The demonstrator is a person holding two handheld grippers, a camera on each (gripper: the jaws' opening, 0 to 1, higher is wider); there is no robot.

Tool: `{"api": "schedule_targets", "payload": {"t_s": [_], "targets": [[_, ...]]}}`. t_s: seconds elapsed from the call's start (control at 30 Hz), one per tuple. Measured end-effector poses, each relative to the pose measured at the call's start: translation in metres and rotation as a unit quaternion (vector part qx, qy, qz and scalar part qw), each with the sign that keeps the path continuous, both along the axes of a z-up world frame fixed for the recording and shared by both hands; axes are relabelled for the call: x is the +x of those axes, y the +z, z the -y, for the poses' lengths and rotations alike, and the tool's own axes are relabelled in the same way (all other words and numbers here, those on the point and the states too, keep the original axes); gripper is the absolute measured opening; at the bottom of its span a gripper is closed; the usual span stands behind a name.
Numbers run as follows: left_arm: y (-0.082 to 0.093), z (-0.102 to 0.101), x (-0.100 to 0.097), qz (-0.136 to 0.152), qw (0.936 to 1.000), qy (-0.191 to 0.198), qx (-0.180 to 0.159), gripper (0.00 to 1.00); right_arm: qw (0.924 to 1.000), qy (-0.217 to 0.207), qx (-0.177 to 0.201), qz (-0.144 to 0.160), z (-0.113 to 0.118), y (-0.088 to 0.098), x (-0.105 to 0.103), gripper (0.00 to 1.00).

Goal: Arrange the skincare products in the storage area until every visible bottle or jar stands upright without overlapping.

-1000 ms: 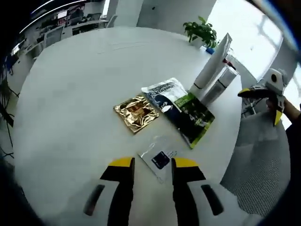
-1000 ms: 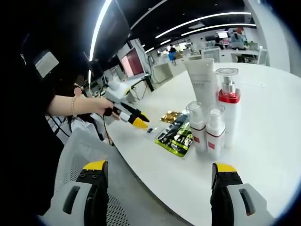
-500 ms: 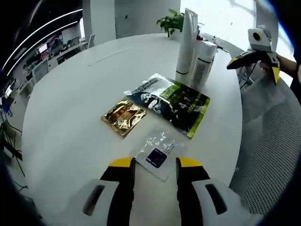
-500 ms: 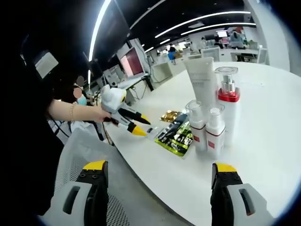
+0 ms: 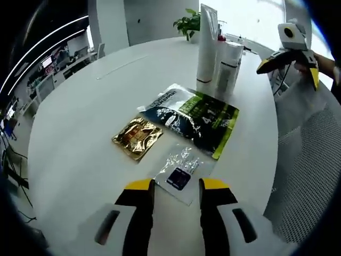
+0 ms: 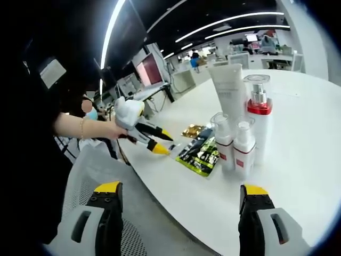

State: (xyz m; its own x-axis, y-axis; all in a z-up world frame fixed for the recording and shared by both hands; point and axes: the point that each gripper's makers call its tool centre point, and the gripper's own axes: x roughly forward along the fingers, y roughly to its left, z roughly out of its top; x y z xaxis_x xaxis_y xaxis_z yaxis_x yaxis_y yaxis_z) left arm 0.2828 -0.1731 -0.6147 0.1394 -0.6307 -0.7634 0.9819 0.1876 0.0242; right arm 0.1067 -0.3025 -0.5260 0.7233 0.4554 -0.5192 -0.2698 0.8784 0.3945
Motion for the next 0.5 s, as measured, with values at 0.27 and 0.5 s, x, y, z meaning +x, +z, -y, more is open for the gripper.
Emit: {"api": "schedule_targets", "payload": {"t_s": [0.27,0.5], "targets": [[0.0003,0.0047,-0.0029,0.001,1.0000,-0.006,0.003,0.34,1.0000,0.000,0.000,0.001,-0.0002,0.0005,0.0000,0.93],[-0.0004,0.0046,-0.0022,-0.002,1.0000,-0.004,0.004,0.35,1.0000,-0.001,-0.001,0.002,0.0005,0.0006,0.0005,0.93]]}}
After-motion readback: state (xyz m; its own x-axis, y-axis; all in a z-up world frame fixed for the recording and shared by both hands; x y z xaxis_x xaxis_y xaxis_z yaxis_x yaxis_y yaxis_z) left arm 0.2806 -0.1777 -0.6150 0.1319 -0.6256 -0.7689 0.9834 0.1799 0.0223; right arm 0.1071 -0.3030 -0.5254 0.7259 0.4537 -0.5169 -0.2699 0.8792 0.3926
